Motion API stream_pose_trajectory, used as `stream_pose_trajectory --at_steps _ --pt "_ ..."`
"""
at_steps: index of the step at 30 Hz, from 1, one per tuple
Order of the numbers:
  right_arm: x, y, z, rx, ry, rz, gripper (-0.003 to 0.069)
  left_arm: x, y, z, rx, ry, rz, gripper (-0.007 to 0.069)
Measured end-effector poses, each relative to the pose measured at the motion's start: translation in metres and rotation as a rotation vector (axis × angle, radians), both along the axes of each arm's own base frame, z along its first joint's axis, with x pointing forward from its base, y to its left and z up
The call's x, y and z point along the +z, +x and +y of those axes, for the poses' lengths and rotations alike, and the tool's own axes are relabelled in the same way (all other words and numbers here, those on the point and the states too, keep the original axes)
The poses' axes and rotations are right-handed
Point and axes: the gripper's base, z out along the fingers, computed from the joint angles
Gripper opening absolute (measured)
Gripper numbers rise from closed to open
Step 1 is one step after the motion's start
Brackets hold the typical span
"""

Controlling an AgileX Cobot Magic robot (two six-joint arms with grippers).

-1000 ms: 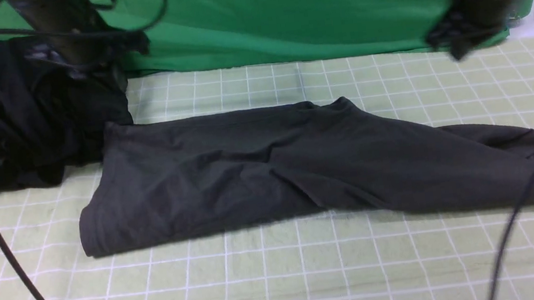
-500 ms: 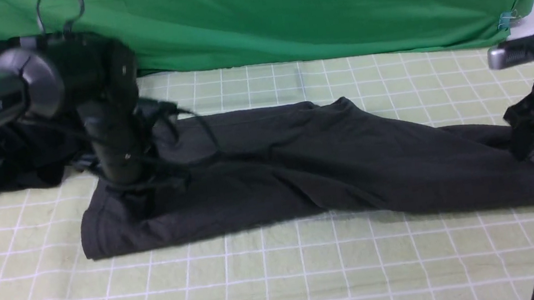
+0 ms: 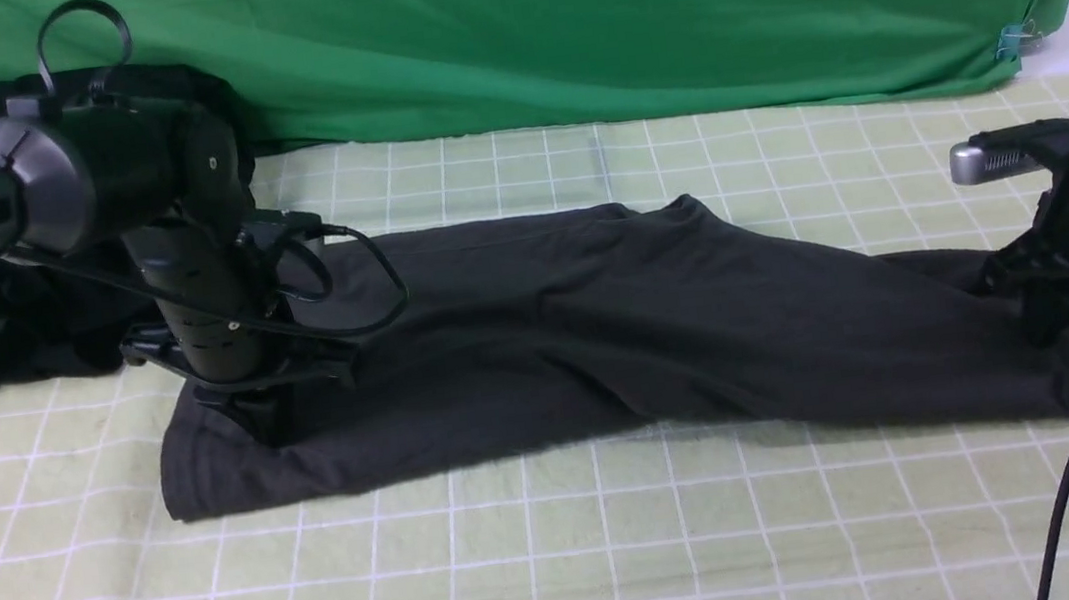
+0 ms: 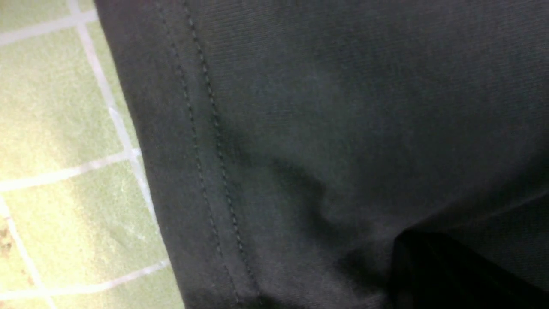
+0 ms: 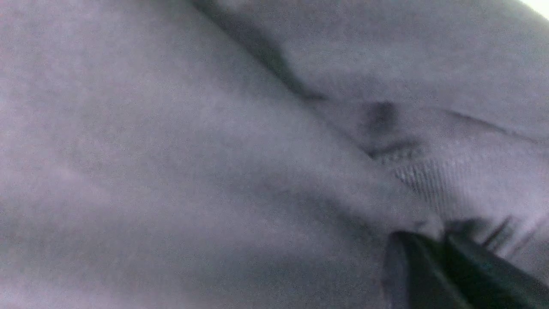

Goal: Fold a long-sleeved shirt over a green coffee tablecloth.
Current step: 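Fold the black garment in half by bringing its near edge over to the far edge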

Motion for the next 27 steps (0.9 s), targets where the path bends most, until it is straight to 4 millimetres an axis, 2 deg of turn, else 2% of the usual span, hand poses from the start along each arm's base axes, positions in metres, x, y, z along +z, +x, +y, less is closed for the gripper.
stream_pose_trajectory --at_steps 2,4,5,8,10,12,19,21,23,24,25,26,27 --pt "0.008 0.001 -0.001 0.003 -0.009 -0.013 0.0028 0.0 0.0 0.0 0.001 -0.001 0.0 -0.0004" --pt "0.035 0.003 -0.003 0.01 -0.04 -0.098 0.0026 0.0 0.0 0.0 0.001 -0.003 0.001 -0.0004" --pt "0.036 0.004 -0.003 0.01 -0.042 -0.102 0.0026 0.0 0.0 0.0 0.001 -0.003 0.001 -0.0004" --pt "0.057 0.007 -0.005 0.014 -0.062 -0.174 0.0026 0.0 0.0 0.0 -0.004 -0.002 0.001 -0.0004" --pt "0.064 0.009 -0.006 0.024 -0.075 -0.205 0.0026 0.0 0.0 0.0 -0.006 -0.003 0.001 -0.0004" --pt "0.063 0.011 -0.006 0.043 -0.081 -0.206 0.0026 0.0 0.0 0.0 -0.006 -0.003 0.001 -0.0004" --pt "0.03 0.031 -0.009 0.06 -0.102 -0.263 0.0045 0.0 0.0 -0.001 -0.007 -0.006 0.002 -0.0004" --pt "0.028 0.033 -0.01 0.049 -0.109 -0.277 0.0075 0.0 0.0 -0.001 -0.007 -0.006 0.002 -0.0004" --pt "0.028 0.037 -0.015 0.032 -0.153 -0.313 0.0171 0.001 0.0 -0.001 0.004 -0.008 0.0 -0.0004" --pt "0.028 0.037 -0.016 0.025 -0.156 -0.319 0.0181 0.001 0.0 -0.001 0.004 -0.008 0.0 -0.0004" --pt "0.031 0.038 -0.018 0.013 -0.18 -0.329 0.0276 0.003 -0.001 -0.001 0.012 -0.01 -0.007 -0.0004" --pt "0.031 0.038 -0.019 0.009 -0.181 -0.328 0.0286 0.003 -0.001 -0.001 0.014 -0.01 -0.008 -0.0004" --pt "0.036 0.036 -0.02 0.001 -0.189 -0.321 0.0356 0.007 -0.001 0.0 0.041 -0.009 -0.019 -0.0004"
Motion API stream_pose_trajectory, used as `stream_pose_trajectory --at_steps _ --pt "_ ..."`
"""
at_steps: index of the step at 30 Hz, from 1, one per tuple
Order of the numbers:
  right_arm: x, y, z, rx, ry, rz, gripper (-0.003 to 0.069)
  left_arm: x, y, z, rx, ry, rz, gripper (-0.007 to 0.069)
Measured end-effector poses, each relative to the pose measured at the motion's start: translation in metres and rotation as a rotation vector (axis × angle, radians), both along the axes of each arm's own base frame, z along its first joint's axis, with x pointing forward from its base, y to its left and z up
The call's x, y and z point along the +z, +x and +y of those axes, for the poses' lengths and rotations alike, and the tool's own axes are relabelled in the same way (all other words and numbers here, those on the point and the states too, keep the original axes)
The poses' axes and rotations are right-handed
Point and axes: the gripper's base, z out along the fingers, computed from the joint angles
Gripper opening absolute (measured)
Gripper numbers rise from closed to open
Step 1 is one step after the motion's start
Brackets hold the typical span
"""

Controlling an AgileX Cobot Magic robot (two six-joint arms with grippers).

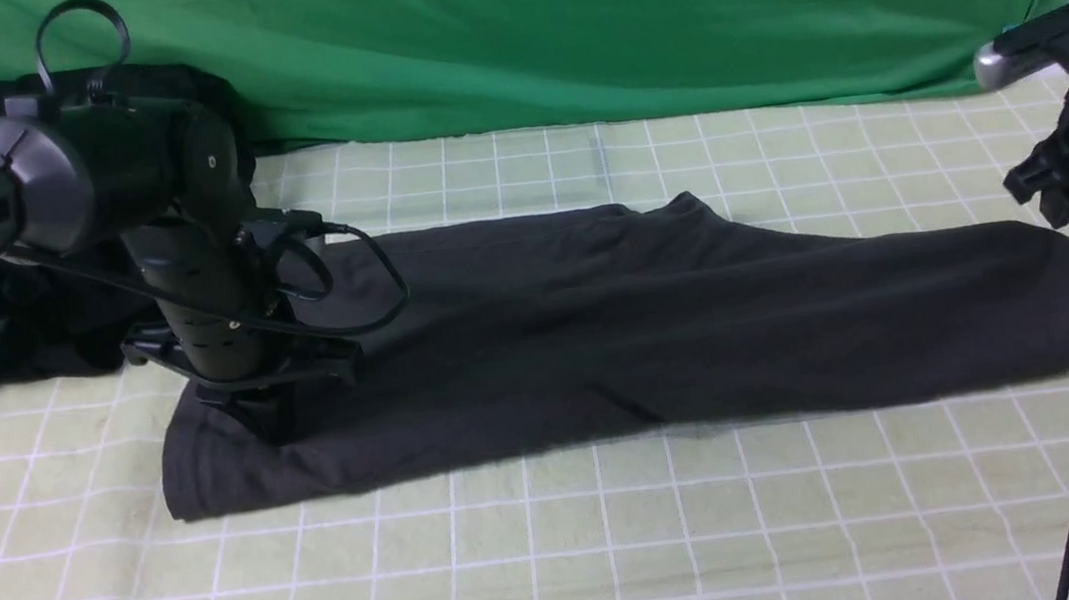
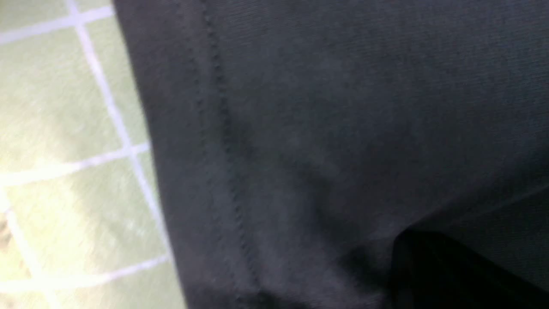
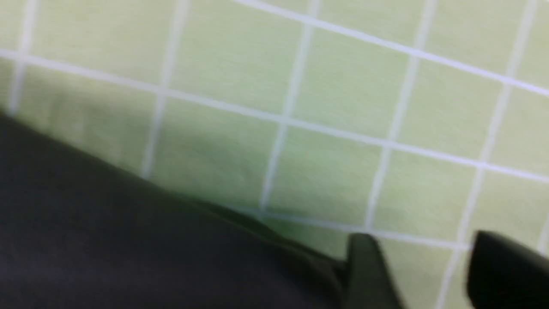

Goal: Fold a long-sleeved shirt over a green coffee tablecloth.
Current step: 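Fold the black garment in half by bringing its near edge over to the far edge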

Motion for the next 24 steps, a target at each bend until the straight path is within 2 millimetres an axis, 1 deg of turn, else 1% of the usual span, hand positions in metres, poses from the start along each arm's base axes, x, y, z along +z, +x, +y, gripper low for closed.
stream_pose_trajectory --at_steps 1,2,3,4,5,7,9,10,11,12,14,15,17,18,19,20,21,23,24 --pt "0.005 -0.002 -0.001 -0.007 -0.001 0.009 0.0386 0.004 0.0 0.001 0.018 0.002 -0.019 -0.0004" --pt "0.015 -0.004 -0.001 -0.028 0.004 0.005 0.0405 0.012 0.0 0.005 0.046 0.009 -0.049 -0.0004" --pt "0.021 -0.004 -0.001 -0.042 0.008 0.0 0.0412 0.019 0.0 0.007 0.062 0.009 -0.081 -0.0004" --pt "0.032 -0.006 -0.001 -0.056 0.013 -0.019 0.0411 0.025 0.0 0.01 0.078 0.009 -0.105 -0.0004" --pt "0.044 -0.007 0.0 -0.066 0.026 -0.047 0.0401 0.038 0.001 0.016 0.103 0.001 -0.163 -0.0004" --pt "0.063 -0.008 0.004 -0.063 0.058 -0.103 0.0371 0.056 0.004 0.026 0.148 -0.017 -0.232 -0.0004" --pt "0.083 -0.009 0.015 -0.02 0.123 -0.164 0.0316 0.068 0.011 0.036 0.185 -0.035 -0.287 -0.0004" --pt "0.087 -0.009 0.021 0.013 0.147 -0.178 0.0296 0.073 0.016 0.042 0.203 -0.044 -0.313 -0.0004" --pt "0.088 -0.009 0.022 0.019 0.154 -0.182 0.0287 0.074 0.017 0.043 0.206 -0.045 -0.317 -0.0004" --pt "0.092 -0.008 0.035 0.06 0.209 -0.201 0.0267 0.078 0.025 0.05 0.225 -0.056 -0.352 -0.0004" --pt "0.09 -0.005 0.057 0.122 0.273 -0.208 0.0262 0.079 0.036 0.058 0.239 -0.067 -0.394 0.0001" --pt "0.086 -0.003 0.07 0.157 0.293 -0.207 0.027 0.076 0.045 0.062 0.244 -0.068 -0.414 0.001" --pt "0.077 0.0 0.089 0.206 0.314 -0.202 0.029 0.072 0.055 0.063 0.241 -0.069 -0.432 0.0036" --pt "0.071 0.002 0.1 0.228 0.319 -0.2 0.0302 0.064 0.062 0.063 0.238 -0.069 -0.436 0.0062" --pt "0.068 0.003 0.107 0.247 0.32 -0.202 0.031 0.062 0.065 0.063 0.233 -0.07 -0.44 0.0084" --pt "0.059 0.006 0.119 0.269 0.321 -0.197 0.0317 0.055 0.07 0.063 0.227 -0.072 -0.443 0.0116" --pt "0.051 0.008 0.131 0.291 0.321 -0.197 0.032 0.044 0.076 0.061 0.216 -0.072 -0.447 0.0169" --pt "0.046 0.009 0.142 0.308 0.323 -0.204 0.0321 0.032 0.082 0.061 0.207 -0.073 -0.452 0.0238" --pt "0.043 0.01 0.145 0.312 0.323 -0.204 0.0321 0.03 0.082 0.061 0.207 -0.073 -0.452 0.0238"
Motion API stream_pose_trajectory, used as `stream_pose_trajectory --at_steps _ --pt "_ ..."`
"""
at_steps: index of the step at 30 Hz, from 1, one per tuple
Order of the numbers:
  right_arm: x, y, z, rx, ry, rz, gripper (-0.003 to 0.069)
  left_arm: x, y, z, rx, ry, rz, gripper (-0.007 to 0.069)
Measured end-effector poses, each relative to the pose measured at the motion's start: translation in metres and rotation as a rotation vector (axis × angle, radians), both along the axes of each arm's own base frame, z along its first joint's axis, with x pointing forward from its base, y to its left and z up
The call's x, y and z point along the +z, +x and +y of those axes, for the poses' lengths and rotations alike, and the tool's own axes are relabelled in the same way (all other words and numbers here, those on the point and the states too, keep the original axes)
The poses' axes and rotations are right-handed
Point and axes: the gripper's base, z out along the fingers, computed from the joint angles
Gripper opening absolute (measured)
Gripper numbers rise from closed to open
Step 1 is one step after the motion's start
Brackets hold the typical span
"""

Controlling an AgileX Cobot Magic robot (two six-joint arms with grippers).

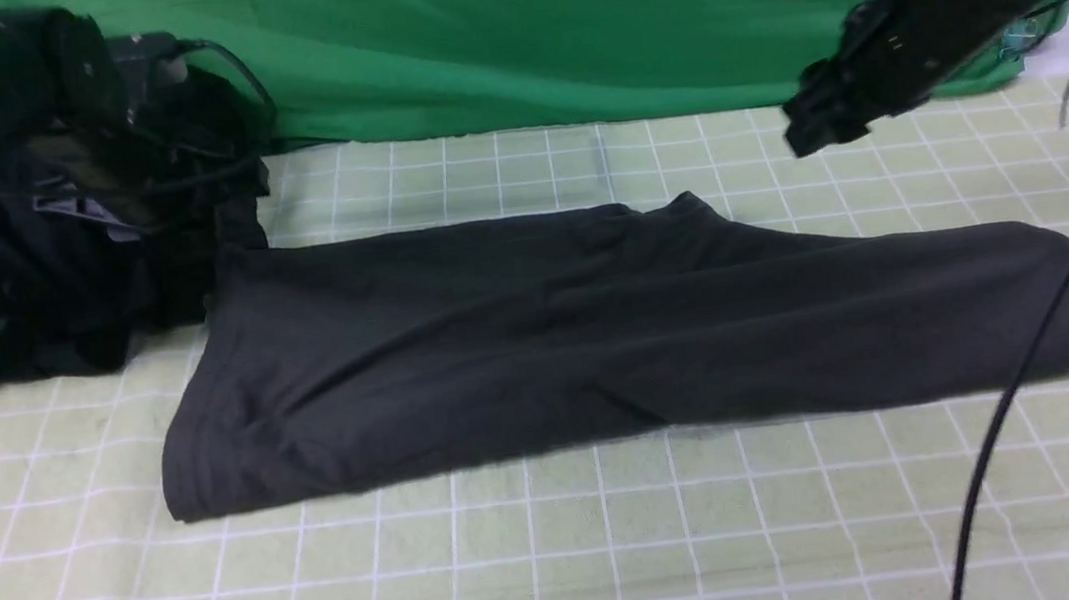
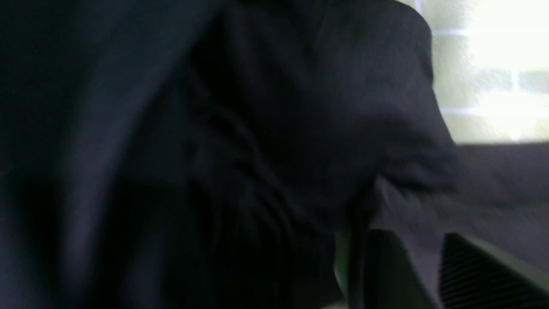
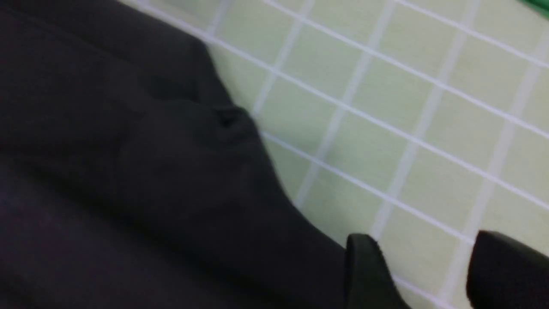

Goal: Fold a long-sleeved shirt over a green coffee tablecloth.
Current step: 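Fold the black garment in half by bringing its near edge over to the far edge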

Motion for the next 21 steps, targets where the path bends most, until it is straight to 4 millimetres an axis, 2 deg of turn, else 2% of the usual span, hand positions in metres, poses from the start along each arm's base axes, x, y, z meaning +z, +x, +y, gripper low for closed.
stream_pose_trajectory --at_steps 2,3,4,6,9,12,17,18,19,21 --pt "-0.005 0.001 0.015 0.021 0.004 -0.016 0.032 -0.017 0.006 -0.001 -0.004 -0.001 0.001 0.0351" --pt "-0.006 0.001 0.02 0.028 0.006 -0.029 0.032 -0.023 0.008 -0.001 -0.005 -0.004 -0.001 0.0389" --pt "-0.007 0.001 0.021 0.029 0.006 -0.03 0.032 -0.025 0.008 -0.001 -0.005 -0.005 0.001 0.0397" --pt "-0.008 0.002 0.027 0.031 0.01 -0.053 0.032 -0.035 0.012 -0.002 -0.009 -0.008 -0.008 0.0479" --pt "-0.01 0.005 0.029 0.024 0.014 -0.068 0.032 -0.04 0.014 -0.002 -0.007 -0.017 -0.011 0.0505" --pt "-0.011 0.006 0.028 0.014 0.017 -0.07 0.0321 -0.043 0.014 -0.003 -0.008 -0.019 -0.008 0.047" --pt "-0.018 0.008 0.028 0.002 0.022 -0.053 0.034 -0.043 0.011 -0.003 -0.014 -0.018 0.03 0.0144" --pt "-0.019 0.008 0.028 0.002 0.022 -0.052 0.0346 -0.042 0.011 -0.003 -0.017 -0.016 0.032 0.0118" --pt "-0.023 0.008 0.028 0.001 0.021 -0.046 0.0367 -0.04 0.01 -0.003 -0.025 -0.012 0.038 0.0055" --pt "-0.028 0.009 0.03 0.002 0.02 -0.039 0.0415 -0.033 0.009 -0.003 -0.034 -0.006 0.029 0.0022"
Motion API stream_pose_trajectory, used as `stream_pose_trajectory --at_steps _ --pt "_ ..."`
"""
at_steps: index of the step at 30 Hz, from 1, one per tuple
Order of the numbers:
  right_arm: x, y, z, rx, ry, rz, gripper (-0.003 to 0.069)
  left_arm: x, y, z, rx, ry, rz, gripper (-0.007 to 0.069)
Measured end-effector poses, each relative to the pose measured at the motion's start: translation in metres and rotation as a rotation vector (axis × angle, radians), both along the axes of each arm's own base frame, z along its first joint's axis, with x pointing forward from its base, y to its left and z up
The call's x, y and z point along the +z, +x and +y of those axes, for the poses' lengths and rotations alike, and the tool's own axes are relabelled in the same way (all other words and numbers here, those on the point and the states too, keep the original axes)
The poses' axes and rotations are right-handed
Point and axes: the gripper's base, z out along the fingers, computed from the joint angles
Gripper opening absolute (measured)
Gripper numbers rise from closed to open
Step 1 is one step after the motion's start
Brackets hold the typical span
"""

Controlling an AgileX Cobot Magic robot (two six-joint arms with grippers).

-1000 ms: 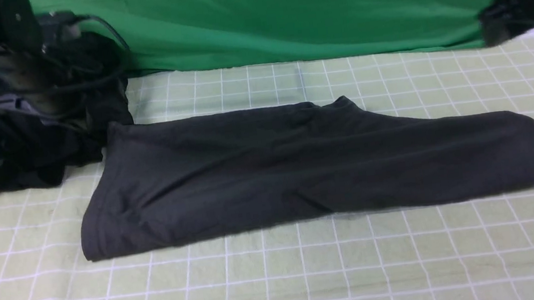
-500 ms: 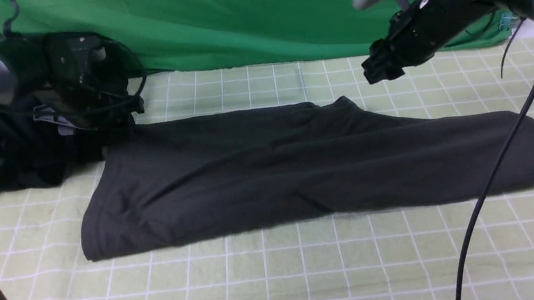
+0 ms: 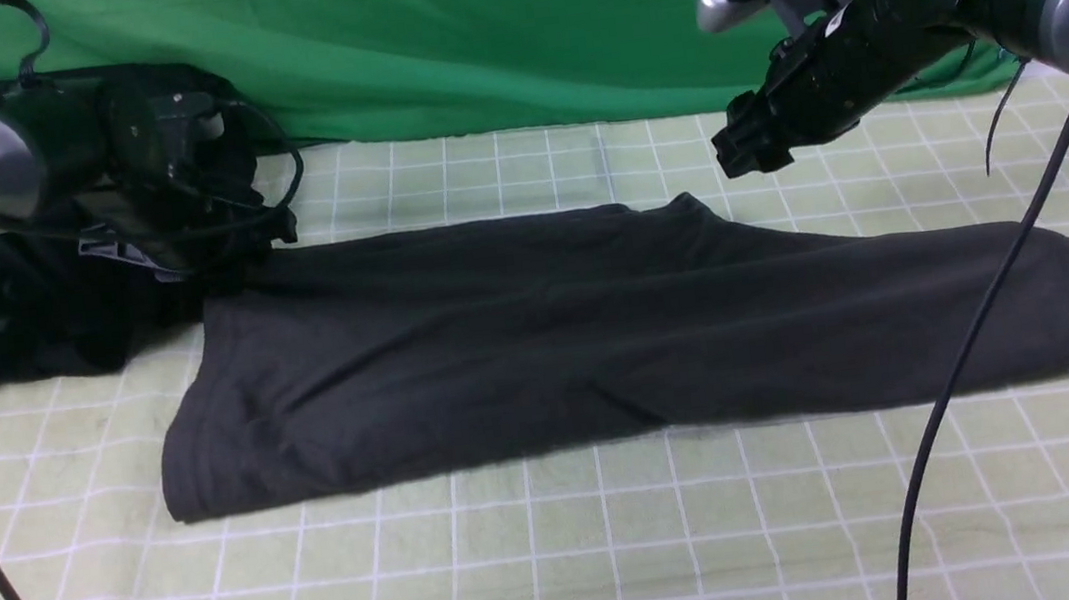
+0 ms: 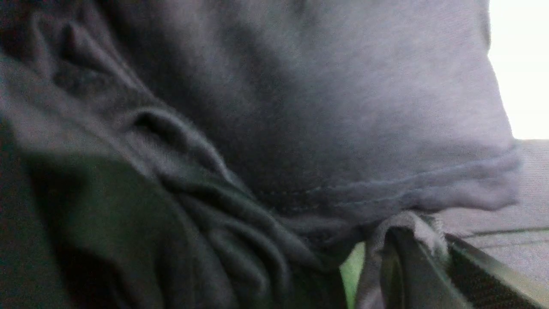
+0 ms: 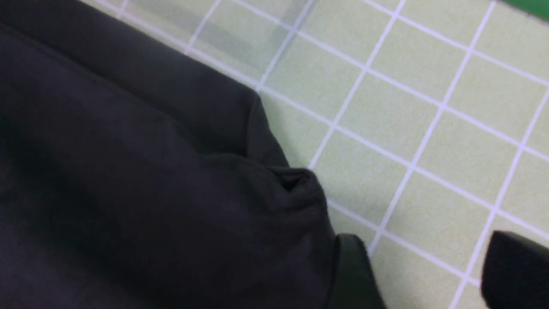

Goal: Fold a long-sleeved shirt over a green coffee tablecloth.
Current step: 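Fold the black garment in half by bringing its near edge over to the far edge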

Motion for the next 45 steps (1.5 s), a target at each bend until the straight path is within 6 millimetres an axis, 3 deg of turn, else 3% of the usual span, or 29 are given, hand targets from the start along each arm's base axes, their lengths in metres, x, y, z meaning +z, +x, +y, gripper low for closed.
stream_pose_trajectory --at_steps 8,15,17,20,22,26,31,36,43,45 --pt "-0.016 -0.002 0.024 0.038 -0.001 0.003 0.0466 0.036 -0.006 0.0 -0.001 -0.002 -0.068 0.0017" --pt "-0.037 0.004 0.038 0.008 0.03 -0.023 0.044 0.036 -0.007 -0.001 0.003 -0.013 -0.051 0.0017" --pt "-0.043 0.005 0.039 0.005 0.031 -0.01 0.0404 0.036 -0.007 -0.001 0.005 -0.017 -0.051 0.0017" --pt "-0.053 0.006 0.04 -0.001 0.028 0.011 0.0248 0.036 -0.008 -0.001 0.006 -0.019 -0.045 0.0017" --pt "-0.053 0.006 0.04 -0.001 0.029 0.009 0.0101 0.036 -0.008 -0.001 0.007 -0.021 -0.039 0.0017" --pt "-0.042 0.012 0.041 -0.001 0.036 -0.045 0.003 0.036 -0.008 -0.001 0.007 -0.021 -0.038 0.0017" --pt "-0.022 0.02 0.043 0.004 0.051 -0.126 0.0029 0.038 -0.009 0.002 0.02 -0.017 -0.044 0.0017" --pt "-0.022 0.021 0.043 0.003 0.053 -0.139 0.0042 0.041 -0.008 0.007 0.026 -0.003 -0.065 0.0017" --pt "-0.035 0.028 0.044 -0.013 0.052 -0.165 0.0235 0.045 -0.002 0.006 0.02 -0.008 -0.14 0.0055" --pt "-0.035 0.029 0.044 -0.015 0.053 -0.176 0.0325 0.045 -0.001 0.006 0.017 -0.005 -0.151 0.0136"
